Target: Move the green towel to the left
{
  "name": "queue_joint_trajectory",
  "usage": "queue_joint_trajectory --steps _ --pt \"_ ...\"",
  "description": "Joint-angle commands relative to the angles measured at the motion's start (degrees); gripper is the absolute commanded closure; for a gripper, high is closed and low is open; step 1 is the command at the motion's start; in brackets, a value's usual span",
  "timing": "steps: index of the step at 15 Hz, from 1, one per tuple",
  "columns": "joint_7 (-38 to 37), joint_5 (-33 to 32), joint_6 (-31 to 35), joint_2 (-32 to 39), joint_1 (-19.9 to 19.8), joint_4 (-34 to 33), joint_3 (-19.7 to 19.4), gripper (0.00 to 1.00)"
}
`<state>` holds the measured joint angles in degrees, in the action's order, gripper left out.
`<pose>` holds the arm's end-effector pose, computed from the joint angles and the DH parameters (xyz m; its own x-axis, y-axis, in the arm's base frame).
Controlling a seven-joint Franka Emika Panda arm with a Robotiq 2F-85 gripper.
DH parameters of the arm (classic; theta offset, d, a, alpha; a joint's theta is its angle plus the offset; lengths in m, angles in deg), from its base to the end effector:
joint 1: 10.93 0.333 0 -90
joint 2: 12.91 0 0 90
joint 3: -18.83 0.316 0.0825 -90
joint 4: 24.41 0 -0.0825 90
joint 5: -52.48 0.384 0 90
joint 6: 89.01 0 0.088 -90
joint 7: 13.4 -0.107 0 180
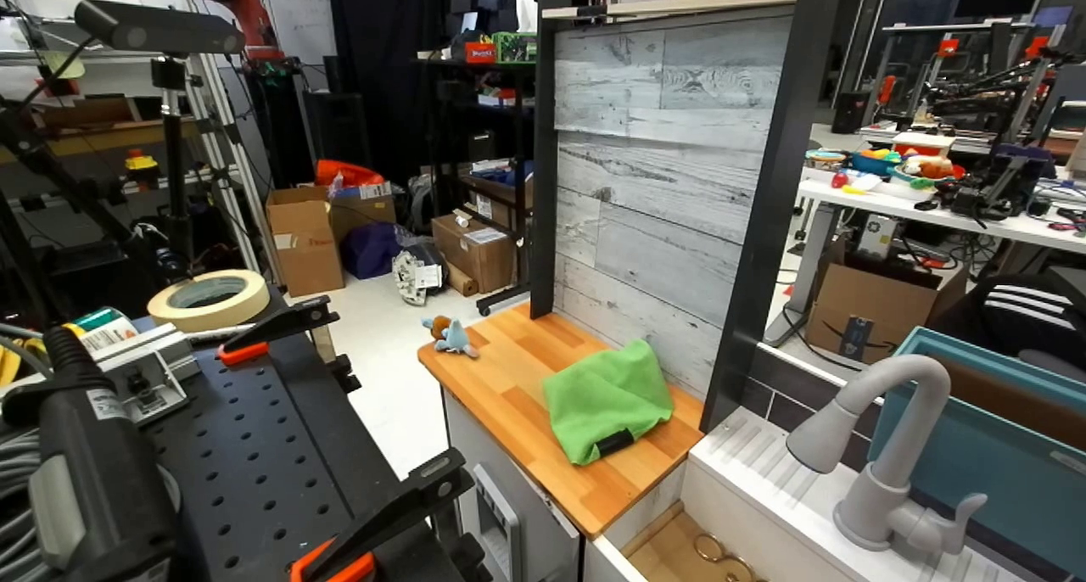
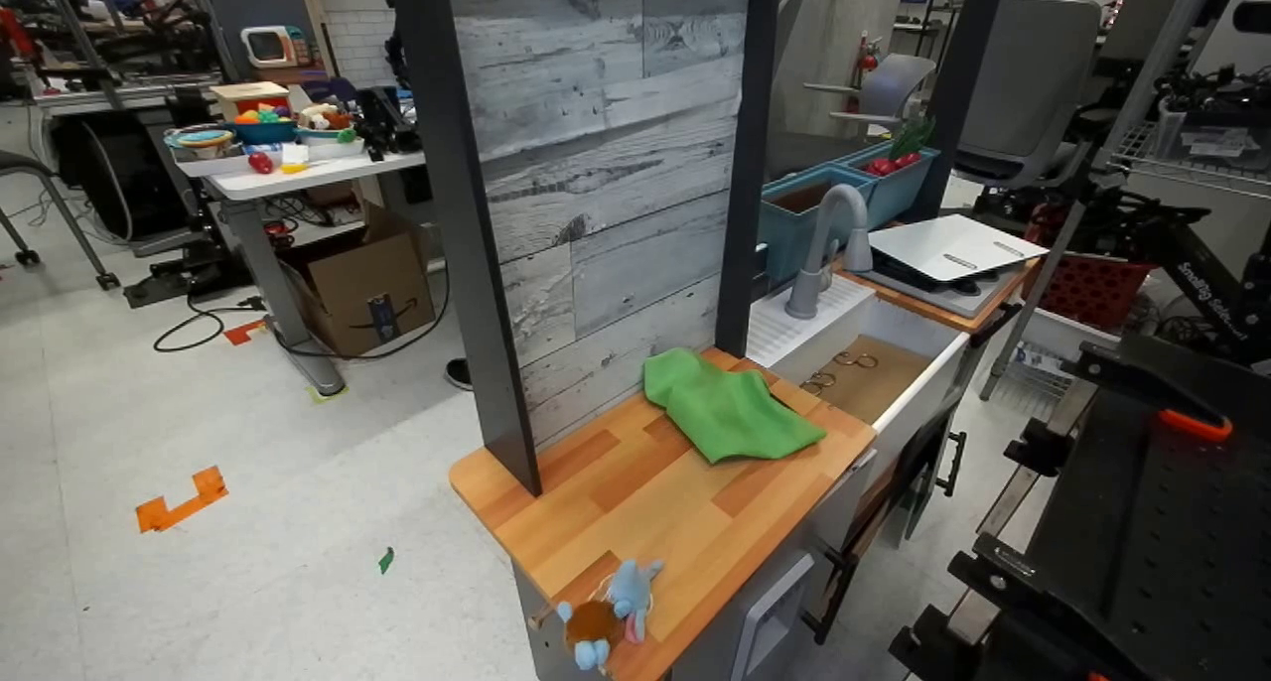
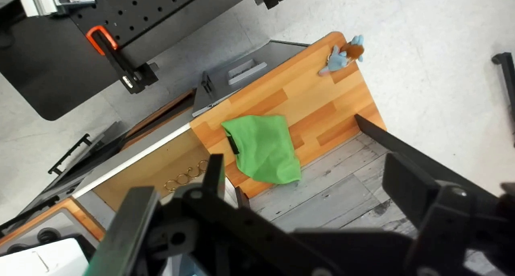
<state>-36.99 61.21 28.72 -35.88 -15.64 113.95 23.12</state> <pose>0.4277 0.0063 0.4625 0.8813 -0.4725 -0.0094 -0.4703 -0.8751 -0.1139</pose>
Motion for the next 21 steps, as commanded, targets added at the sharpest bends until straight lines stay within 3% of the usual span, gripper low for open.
queue_joint_trajectory --steps 1,6,12,16,17,18,21 --pt "-1.42 1.84 2.67 12.03 -0.22 -6.42 -2.16 0.0" --pt "-5.87 -1.08 8.14 26.57 0.49 -10.0 -3.82 0.0" --pt "-13.82 -9.37 18.29 40.87 3.44 -10.61 -7.22 0.0" --pt "-12.91 -10.75 23.62 47.98 5.93 -12.12 -9.07 0.0" --pt "-14.16 -12.09 20.56 49.44 7.18 -13.5 -10.24 0.0" --pt "-11.94 -9.02 21.91 46.79 6.18 -10.85 -9.46 0.0" --pt "-12.29 -9.81 21.86 49.6 7.44 -12.44 -10.38 0.0"
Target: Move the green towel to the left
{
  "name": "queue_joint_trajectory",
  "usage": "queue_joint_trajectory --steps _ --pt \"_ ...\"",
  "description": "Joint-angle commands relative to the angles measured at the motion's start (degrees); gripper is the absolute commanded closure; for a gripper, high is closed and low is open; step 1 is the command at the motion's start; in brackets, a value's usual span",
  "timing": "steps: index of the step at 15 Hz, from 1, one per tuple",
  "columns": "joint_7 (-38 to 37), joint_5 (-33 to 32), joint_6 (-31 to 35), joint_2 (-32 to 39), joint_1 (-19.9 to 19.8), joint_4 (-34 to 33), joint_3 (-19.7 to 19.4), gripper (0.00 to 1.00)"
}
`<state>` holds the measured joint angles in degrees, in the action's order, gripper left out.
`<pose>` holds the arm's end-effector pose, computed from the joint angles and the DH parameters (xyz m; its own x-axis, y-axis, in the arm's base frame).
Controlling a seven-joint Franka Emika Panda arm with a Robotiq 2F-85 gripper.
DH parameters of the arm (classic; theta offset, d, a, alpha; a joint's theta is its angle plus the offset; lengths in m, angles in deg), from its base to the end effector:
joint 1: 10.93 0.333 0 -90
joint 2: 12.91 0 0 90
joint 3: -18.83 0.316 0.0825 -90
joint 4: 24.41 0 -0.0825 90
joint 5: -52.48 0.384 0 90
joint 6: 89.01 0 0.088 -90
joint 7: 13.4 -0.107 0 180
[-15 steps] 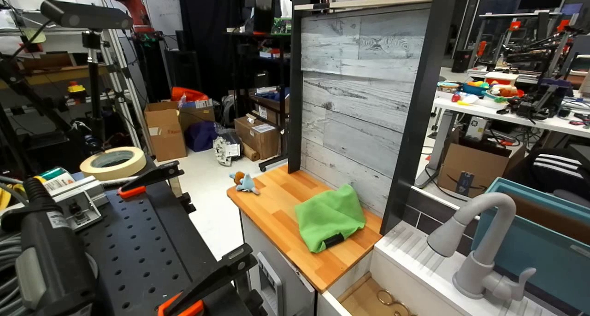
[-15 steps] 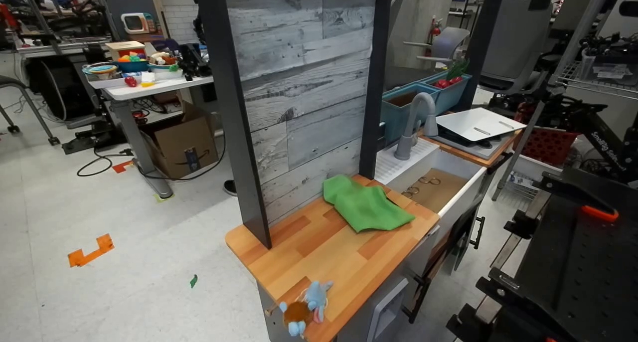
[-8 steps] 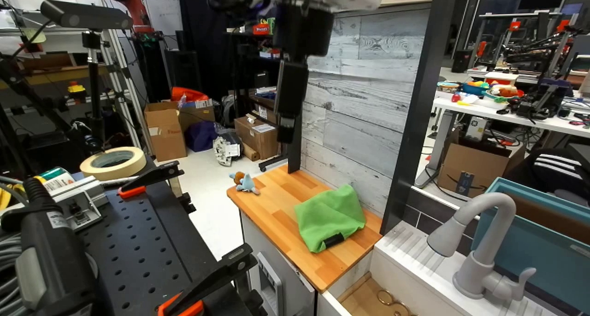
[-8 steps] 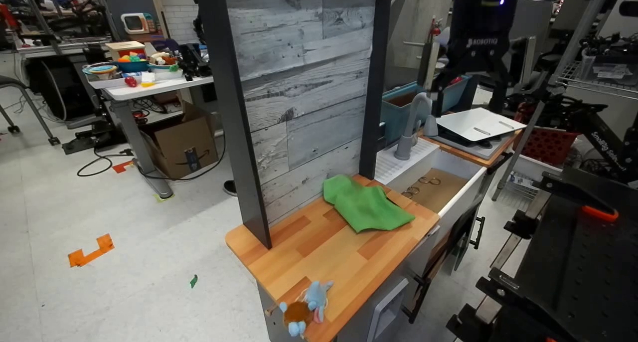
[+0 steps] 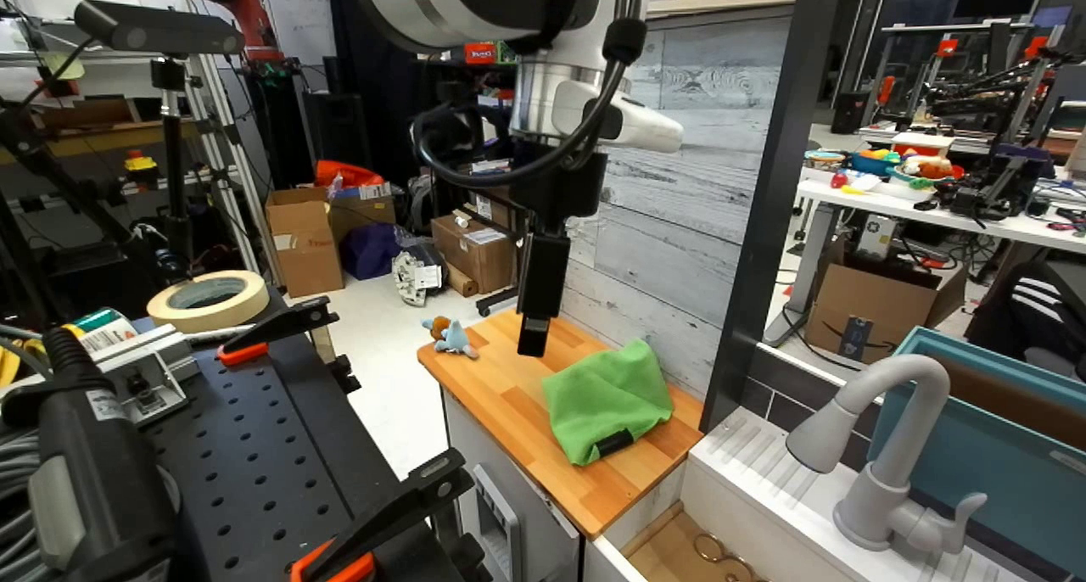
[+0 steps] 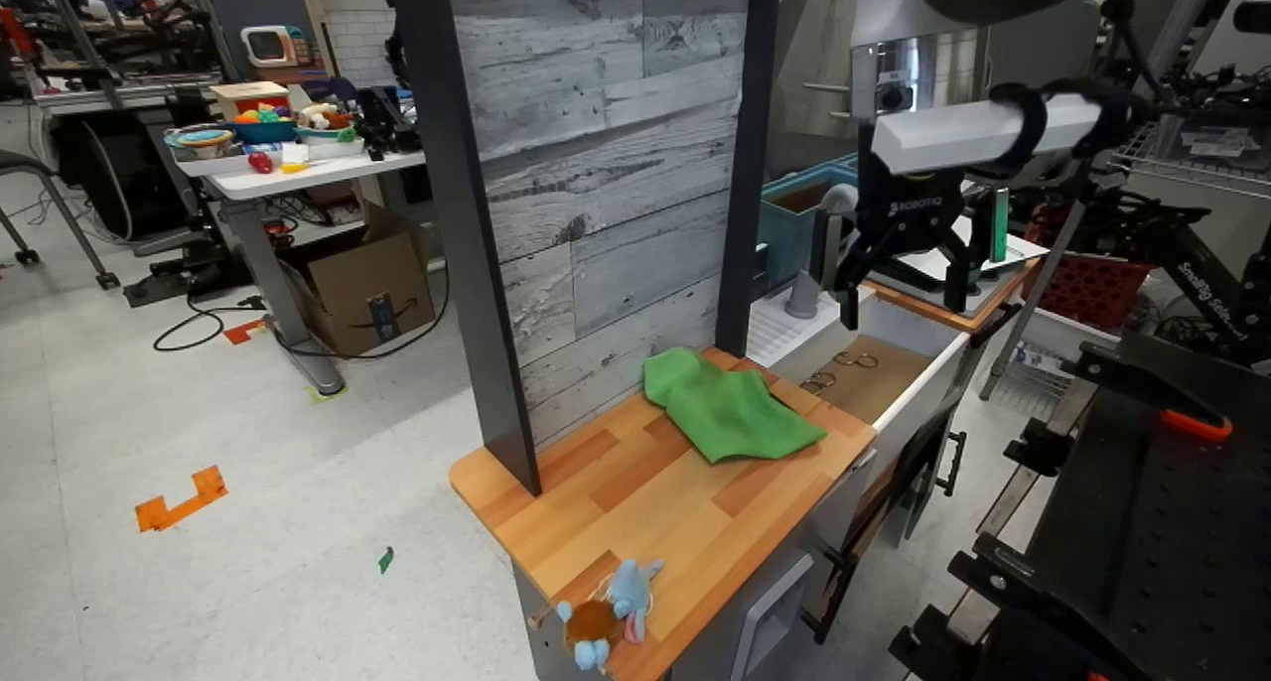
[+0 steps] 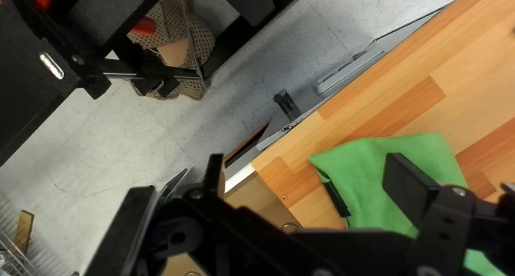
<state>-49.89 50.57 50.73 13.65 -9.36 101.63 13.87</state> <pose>0.5263 -0.0334 0.1528 0.7713 -0.6194 -0.1465 -0.5959 -0.7836 0.1755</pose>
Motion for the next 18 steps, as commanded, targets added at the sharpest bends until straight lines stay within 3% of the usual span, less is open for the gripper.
queue_joint_trajectory --steps 1,5,9,15,18 --pt "0.59 0.8 -0.21 0.26 1.23 -0.41 -1.21 0.0" --pt "0.32 0.83 -0.19 0.27 1.17 -0.87 -1.52 0.0" --pt "2.35 5.51 -0.17 3.32 -1.24 -5.44 -0.7 0.0" --pt "2.01 9.28 0.45 11.92 -1.57 -14.72 -1.23 0.0" --pt "0.52 8.09 5.16 16.75 0.4 -16.38 -2.63 0.0"
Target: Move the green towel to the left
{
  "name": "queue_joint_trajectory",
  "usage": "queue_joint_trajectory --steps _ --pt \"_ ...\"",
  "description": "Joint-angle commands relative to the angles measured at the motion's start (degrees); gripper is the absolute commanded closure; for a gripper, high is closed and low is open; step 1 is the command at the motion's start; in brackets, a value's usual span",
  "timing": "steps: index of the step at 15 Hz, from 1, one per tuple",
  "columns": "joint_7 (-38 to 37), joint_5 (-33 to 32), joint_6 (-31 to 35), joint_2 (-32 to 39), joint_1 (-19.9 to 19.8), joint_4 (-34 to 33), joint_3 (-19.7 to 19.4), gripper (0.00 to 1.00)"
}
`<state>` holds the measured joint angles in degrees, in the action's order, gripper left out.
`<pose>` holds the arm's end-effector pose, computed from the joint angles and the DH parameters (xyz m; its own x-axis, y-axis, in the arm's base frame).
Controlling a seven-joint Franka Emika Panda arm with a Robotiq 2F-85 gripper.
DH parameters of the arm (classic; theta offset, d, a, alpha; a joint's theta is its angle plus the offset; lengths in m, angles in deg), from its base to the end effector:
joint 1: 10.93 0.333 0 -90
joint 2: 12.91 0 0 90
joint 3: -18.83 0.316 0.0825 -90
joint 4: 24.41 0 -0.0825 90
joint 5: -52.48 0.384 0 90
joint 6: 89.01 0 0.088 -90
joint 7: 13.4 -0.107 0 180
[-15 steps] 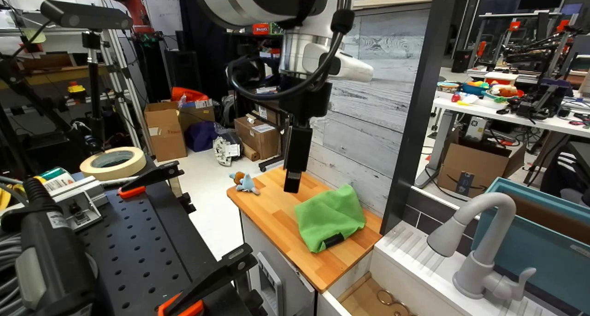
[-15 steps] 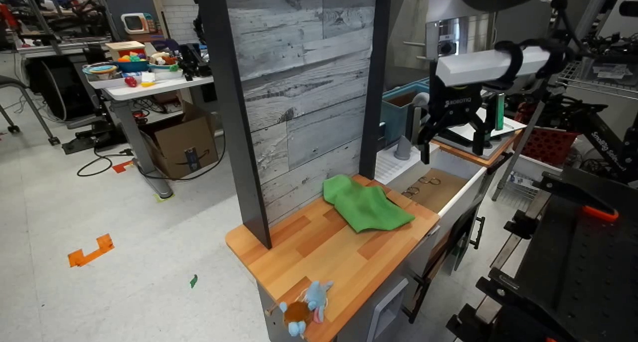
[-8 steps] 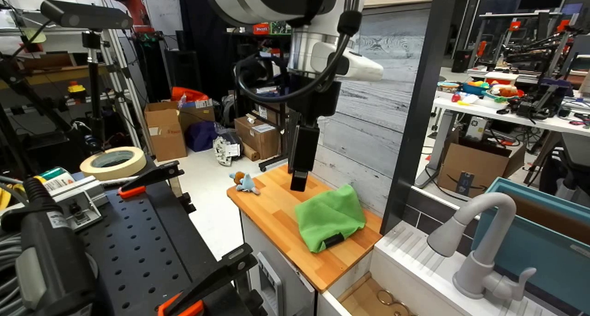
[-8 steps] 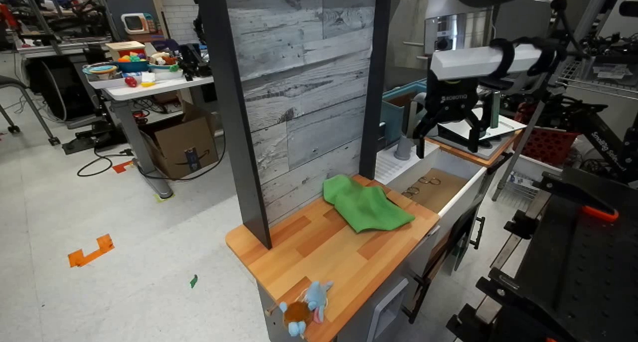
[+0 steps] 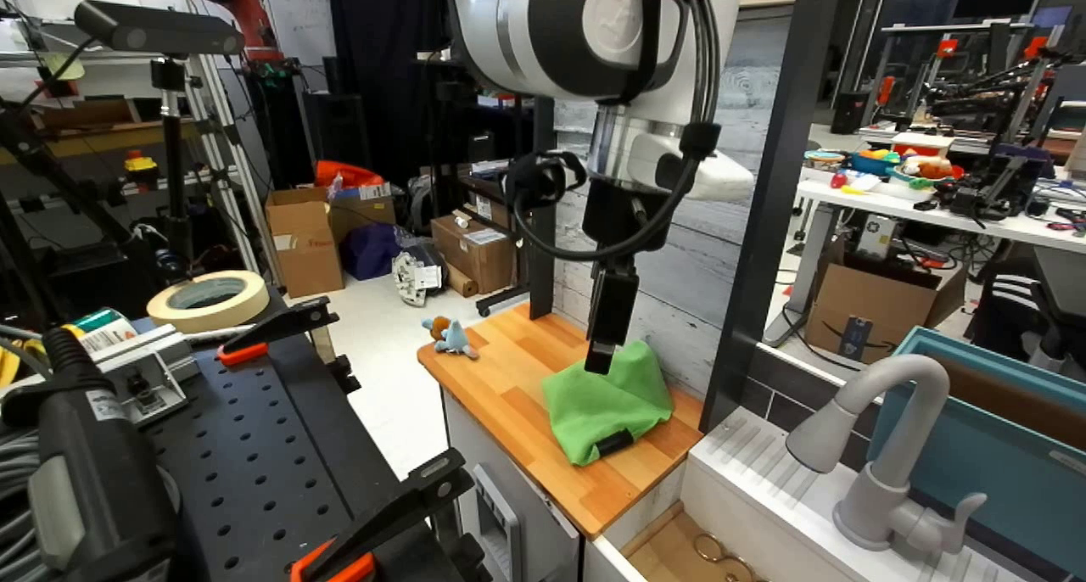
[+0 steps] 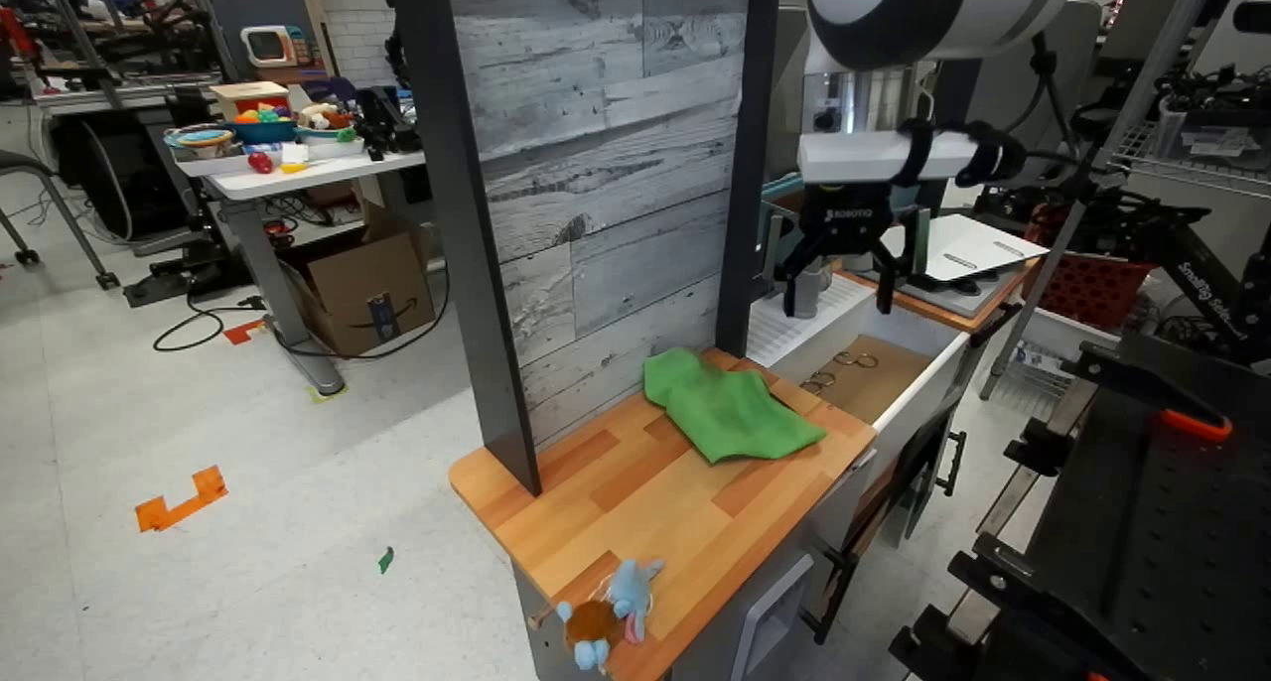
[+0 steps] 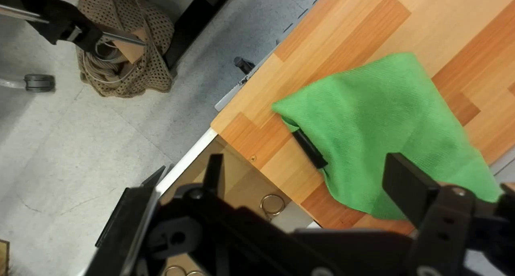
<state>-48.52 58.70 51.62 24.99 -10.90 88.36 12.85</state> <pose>0.5847 -0.0618 0.1186 0.6926 -0.7092 -0.1316 -0.7016 -0.7047 0.1053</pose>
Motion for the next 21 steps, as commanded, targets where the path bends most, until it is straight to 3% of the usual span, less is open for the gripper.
queue_joint_trajectory --steps 1,10,21 --pt "-0.85 -0.29 5.59 7.13 2.47 -3.5 -1.91 0.0" --pt "-0.87 0.92 17.82 18.48 6.56 -7.88 -4.73 0.0" --pt "1.01 1.14 19.24 24.7 7.37 -14.92 -2.59 0.0"
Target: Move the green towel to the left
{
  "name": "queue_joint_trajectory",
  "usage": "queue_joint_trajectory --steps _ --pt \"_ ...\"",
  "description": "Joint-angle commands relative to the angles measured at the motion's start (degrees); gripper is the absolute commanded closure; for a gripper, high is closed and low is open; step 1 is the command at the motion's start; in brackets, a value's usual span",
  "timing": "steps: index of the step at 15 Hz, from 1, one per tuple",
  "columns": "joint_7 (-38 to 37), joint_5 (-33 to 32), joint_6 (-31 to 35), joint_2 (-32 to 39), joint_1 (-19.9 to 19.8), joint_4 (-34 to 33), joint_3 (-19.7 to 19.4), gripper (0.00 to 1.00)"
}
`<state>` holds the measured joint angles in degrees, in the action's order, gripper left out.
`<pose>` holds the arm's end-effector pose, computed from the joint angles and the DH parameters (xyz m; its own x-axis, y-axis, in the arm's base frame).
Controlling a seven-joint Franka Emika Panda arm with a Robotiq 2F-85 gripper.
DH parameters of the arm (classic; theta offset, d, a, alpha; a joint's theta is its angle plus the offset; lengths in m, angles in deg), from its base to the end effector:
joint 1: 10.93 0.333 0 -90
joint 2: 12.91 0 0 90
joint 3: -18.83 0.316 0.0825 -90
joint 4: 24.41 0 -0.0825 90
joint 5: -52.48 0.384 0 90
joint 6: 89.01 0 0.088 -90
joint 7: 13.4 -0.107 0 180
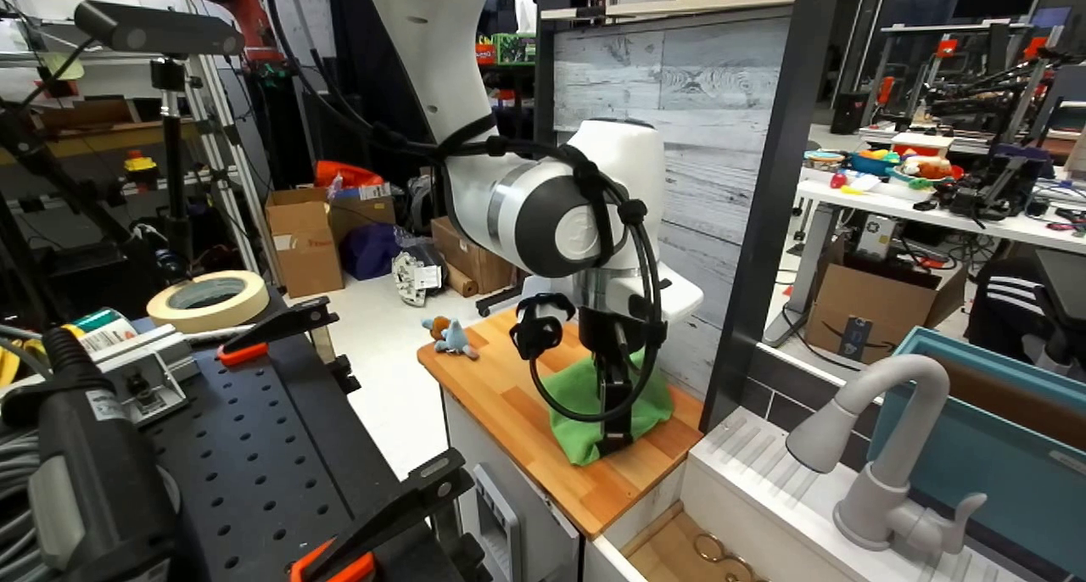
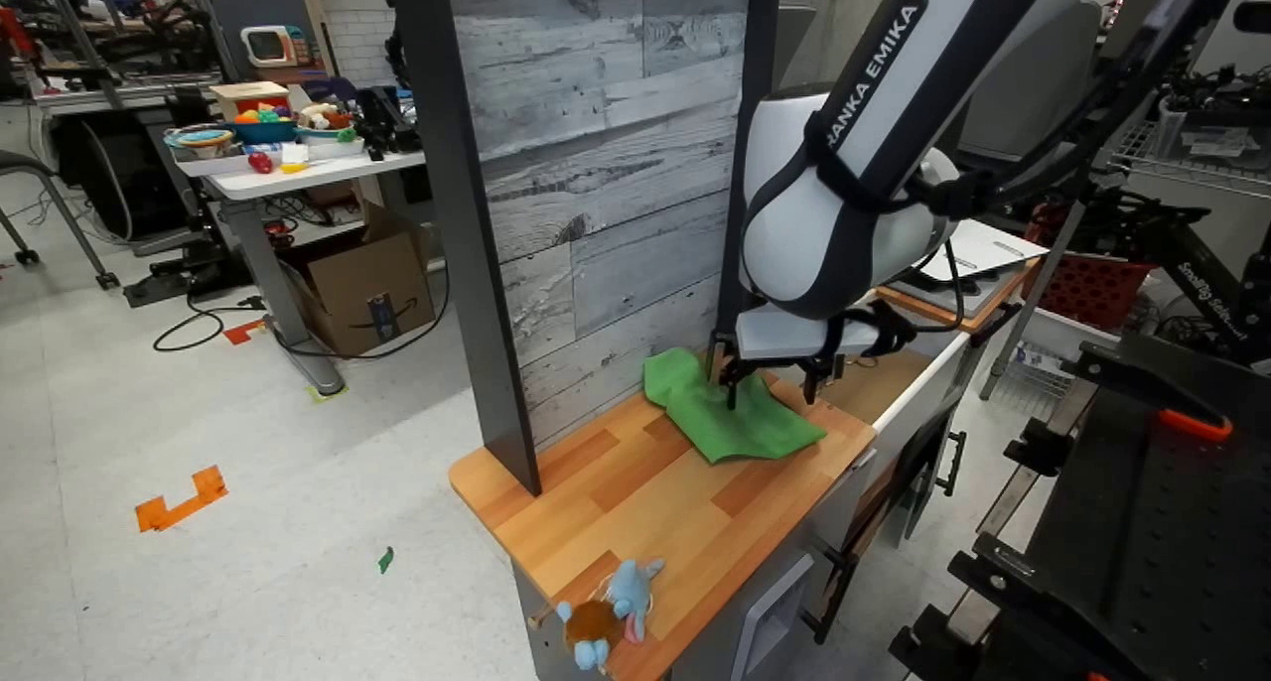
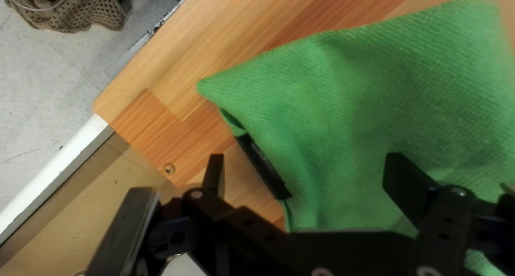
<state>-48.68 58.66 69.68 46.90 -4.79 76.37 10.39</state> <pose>0.6072 -0.0297 -0.0178 0.7744 -0.6316 0.0380 -0.6323 -0.7702 0.0836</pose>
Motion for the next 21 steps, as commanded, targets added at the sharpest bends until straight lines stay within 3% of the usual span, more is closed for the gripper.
queue_joint_trajectory --steps 1,7,12,21 --pt "1.14 1.05 1.0 3.65 1.68 -3.71 -0.19 0.0" --pt "0.55 0.37 0.63 8.83 4.52 -8.29 -1.22 0.0" --pt "-0.72 -0.5 0.89 11.83 9.09 -10.88 -2.67 0.0" --pt "-1.23 -0.6 0.27 12.76 15.59 -13.57 -2.29 0.0"
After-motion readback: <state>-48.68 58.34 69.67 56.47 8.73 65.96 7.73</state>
